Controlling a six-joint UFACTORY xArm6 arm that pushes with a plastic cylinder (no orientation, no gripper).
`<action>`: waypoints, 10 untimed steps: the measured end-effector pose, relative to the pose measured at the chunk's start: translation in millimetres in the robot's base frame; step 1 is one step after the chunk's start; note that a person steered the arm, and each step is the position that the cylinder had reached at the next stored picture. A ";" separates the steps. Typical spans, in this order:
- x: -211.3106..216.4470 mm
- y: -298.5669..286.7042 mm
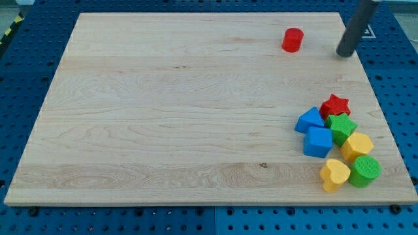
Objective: Push the red circle towards the group of blocks
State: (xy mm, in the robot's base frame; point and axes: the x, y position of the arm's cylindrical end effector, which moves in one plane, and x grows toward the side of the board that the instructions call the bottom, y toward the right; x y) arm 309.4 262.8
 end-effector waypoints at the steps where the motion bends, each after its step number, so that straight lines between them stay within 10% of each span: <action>1: -46.0 -57.6; 10: -4.3 -93.1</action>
State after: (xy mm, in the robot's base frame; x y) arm 305.0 169.7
